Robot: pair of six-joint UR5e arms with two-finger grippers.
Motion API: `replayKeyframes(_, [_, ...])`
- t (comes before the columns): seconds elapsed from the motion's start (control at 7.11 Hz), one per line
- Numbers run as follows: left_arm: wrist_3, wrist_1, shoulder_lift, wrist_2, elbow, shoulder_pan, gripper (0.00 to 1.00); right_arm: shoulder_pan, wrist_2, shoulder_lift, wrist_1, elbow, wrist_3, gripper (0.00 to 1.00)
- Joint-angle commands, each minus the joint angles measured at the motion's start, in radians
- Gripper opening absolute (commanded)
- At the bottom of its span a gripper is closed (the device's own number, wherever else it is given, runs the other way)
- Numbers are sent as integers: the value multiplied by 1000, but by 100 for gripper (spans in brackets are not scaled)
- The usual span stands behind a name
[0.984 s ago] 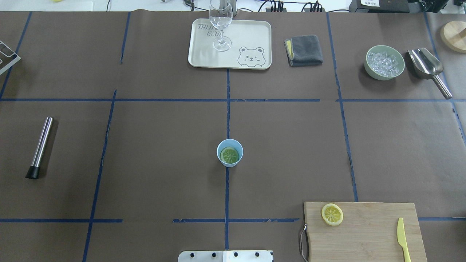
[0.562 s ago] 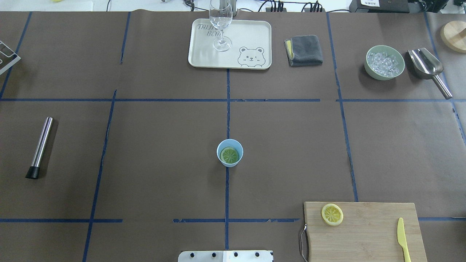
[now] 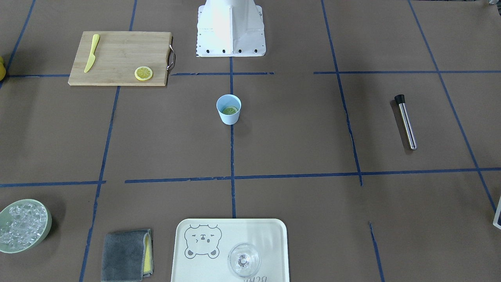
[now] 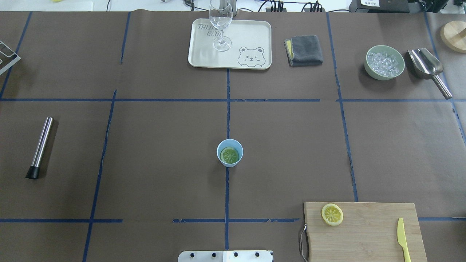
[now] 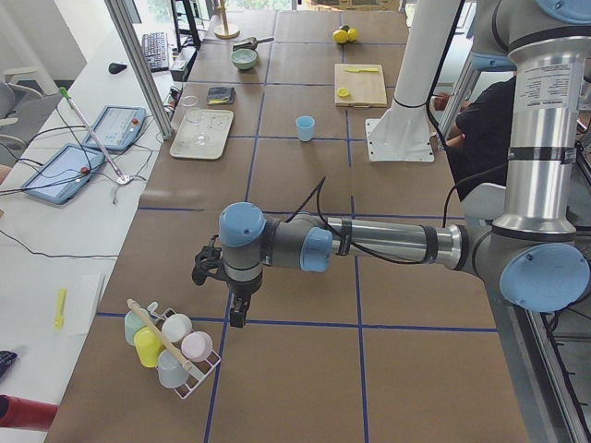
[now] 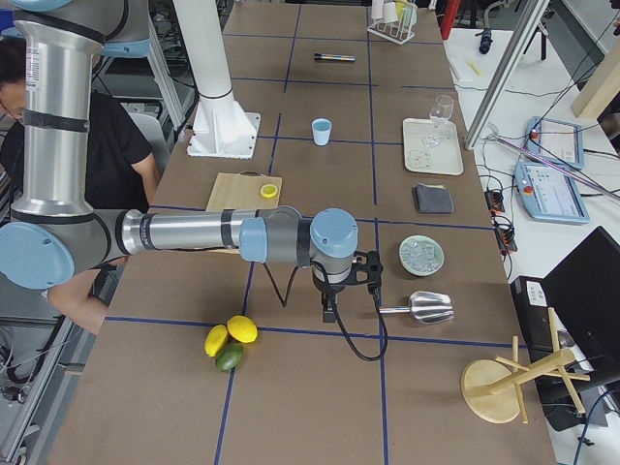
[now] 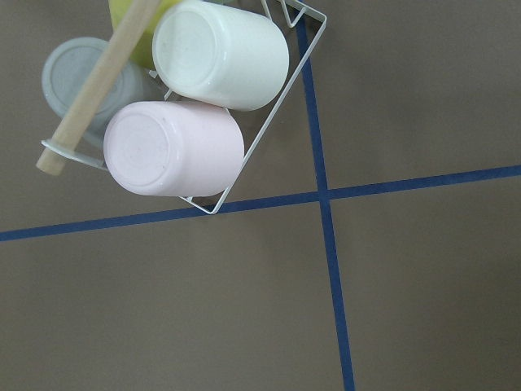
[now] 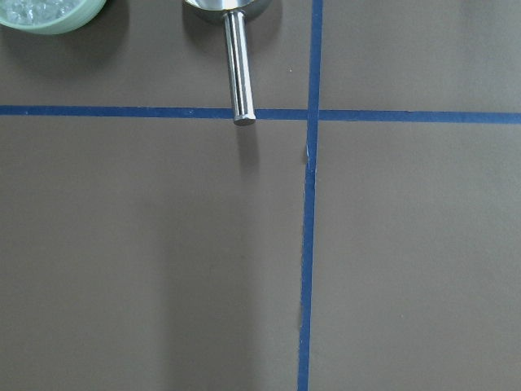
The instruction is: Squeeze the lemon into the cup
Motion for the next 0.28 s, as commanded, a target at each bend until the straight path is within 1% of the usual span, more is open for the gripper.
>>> replayKeyframes(0.0, [0, 0, 0, 0, 0, 0, 100, 8, 0, 2, 1, 1, -2, 100])
replayKeyframes(0.14, [0, 0, 0, -2, 0, 0, 100, 8, 0, 2, 1, 3, -2, 100])
